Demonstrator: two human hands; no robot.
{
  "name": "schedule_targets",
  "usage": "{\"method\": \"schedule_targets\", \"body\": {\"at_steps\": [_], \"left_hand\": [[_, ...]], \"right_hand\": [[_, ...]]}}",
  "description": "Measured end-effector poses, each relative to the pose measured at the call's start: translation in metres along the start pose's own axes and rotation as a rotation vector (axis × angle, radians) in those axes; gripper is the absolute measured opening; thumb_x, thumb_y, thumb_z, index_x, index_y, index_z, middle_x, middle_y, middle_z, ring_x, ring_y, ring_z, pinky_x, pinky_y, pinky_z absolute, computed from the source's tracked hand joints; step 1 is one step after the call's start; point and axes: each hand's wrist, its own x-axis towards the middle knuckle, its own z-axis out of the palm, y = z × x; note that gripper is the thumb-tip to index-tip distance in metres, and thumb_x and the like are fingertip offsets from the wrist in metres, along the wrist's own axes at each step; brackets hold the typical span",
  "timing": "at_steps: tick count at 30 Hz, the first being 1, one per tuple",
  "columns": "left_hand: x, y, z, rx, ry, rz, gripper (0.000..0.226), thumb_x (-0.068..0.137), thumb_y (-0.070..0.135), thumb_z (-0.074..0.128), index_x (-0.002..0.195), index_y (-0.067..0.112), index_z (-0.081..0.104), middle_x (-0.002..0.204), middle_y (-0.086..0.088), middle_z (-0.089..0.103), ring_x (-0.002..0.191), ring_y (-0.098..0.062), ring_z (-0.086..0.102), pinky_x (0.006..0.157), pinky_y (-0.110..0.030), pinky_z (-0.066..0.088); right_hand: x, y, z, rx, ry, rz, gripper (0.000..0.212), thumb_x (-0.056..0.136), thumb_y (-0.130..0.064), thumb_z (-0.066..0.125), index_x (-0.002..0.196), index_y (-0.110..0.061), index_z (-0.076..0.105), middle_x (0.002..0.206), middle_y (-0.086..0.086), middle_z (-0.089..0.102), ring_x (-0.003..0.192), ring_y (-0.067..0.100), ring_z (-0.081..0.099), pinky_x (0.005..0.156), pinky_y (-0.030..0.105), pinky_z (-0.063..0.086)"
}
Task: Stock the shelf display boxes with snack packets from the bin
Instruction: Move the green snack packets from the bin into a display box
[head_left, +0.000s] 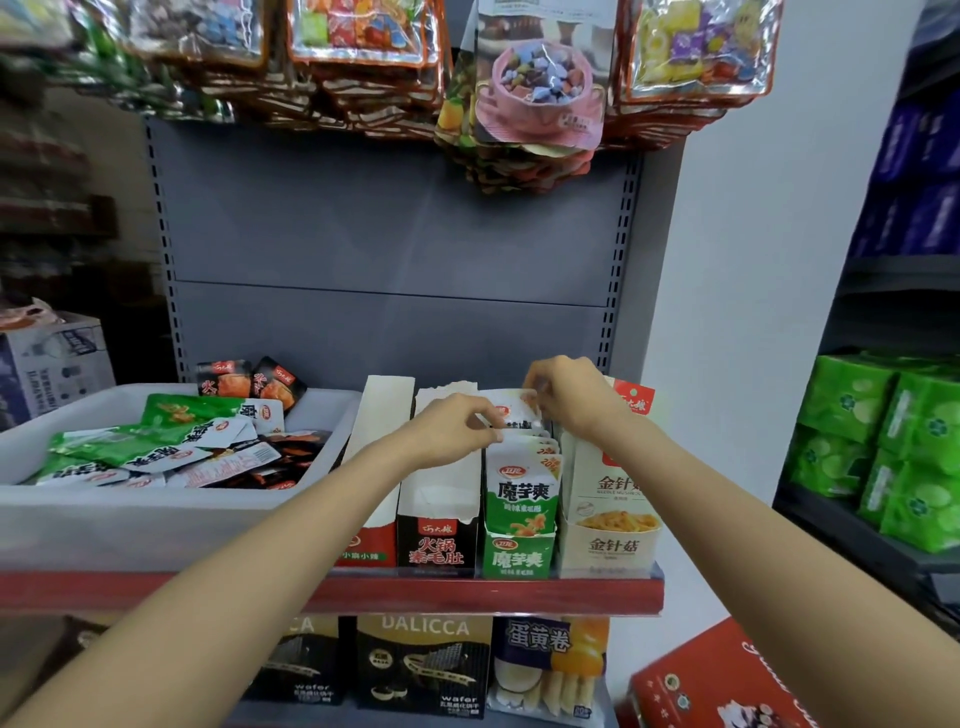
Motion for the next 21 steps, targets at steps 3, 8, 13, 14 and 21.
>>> {"method": "schedule_targets", "body": {"at_steps": [3, 8, 13, 14, 21], "left_hand": [[-0.003, -0.004, 0.005, -0.003, 0.077, 0.007, 0.007, 0.091, 0.024, 0.059, 0.098, 0.027, 0.062, 0.109, -0.002, 0.066, 0.096, -0.014, 0.058, 0.089, -0.034, 0.048], [-0.011, -0.008, -0.005, -0.159, 0.317, -0.004, 0.009, 0.091, 0.018, 0.058, 0.094, 0.022, 0.065, 0.095, 0.003, 0.067, 0.081, -0.01, 0.061, 0.072, -0.022, 0.043], [-0.04, -0.027, -0.029, -0.274, 0.505, -0.003, 0.008, 0.088, 0.013, 0.059, 0.09, 0.017, 0.066, 0.087, 0.001, 0.068, 0.069, -0.012, 0.065, 0.064, -0.016, 0.047], [-0.048, -0.034, -0.036, -0.282, 0.536, -0.005, 0.009, 0.088, 0.011, 0.059, 0.089, 0.016, 0.066, 0.084, 0.0, 0.069, 0.068, -0.013, 0.065, 0.062, -0.014, 0.047], [-0.104, -0.128, -0.115, -0.07, 0.665, -0.254, 0.015, 0.087, 0.013, 0.058, 0.078, 0.024, 0.062, 0.075, -0.001, 0.069, 0.072, -0.021, 0.065, 0.073, -0.031, 0.049]], "right_hand": [[0.001, -0.002, 0.005, -0.057, -0.071, -0.011, 0.023, 0.091, -0.002, 0.052, 0.105, -0.011, 0.068, 0.106, 0.009, 0.068, 0.091, 0.026, 0.064, 0.08, 0.034, 0.053], [-0.003, -0.013, 0.007, 0.093, 0.008, 0.03, 0.024, 0.092, -0.008, 0.052, 0.112, -0.011, 0.065, 0.107, 0.008, 0.068, 0.095, 0.026, 0.064, 0.084, 0.035, 0.053], [-0.007, -0.056, 0.012, 0.323, 0.067, -0.047, 0.021, 0.092, -0.016, 0.057, 0.11, -0.013, 0.066, 0.101, 0.0, 0.068, 0.094, 0.014, 0.061, 0.077, 0.017, 0.041], [-0.006, -0.07, 0.016, 0.39, 0.055, -0.061, 0.02, 0.091, -0.018, 0.057, 0.108, -0.013, 0.067, 0.096, -0.002, 0.066, 0.09, 0.012, 0.061, 0.074, 0.016, 0.039], [0.025, -0.174, 0.079, 0.594, -0.075, -0.169, 0.026, 0.09, -0.01, 0.056, 0.115, -0.009, 0.062, 0.108, 0.009, 0.066, 0.095, 0.018, 0.061, 0.078, 0.022, 0.043]]}}
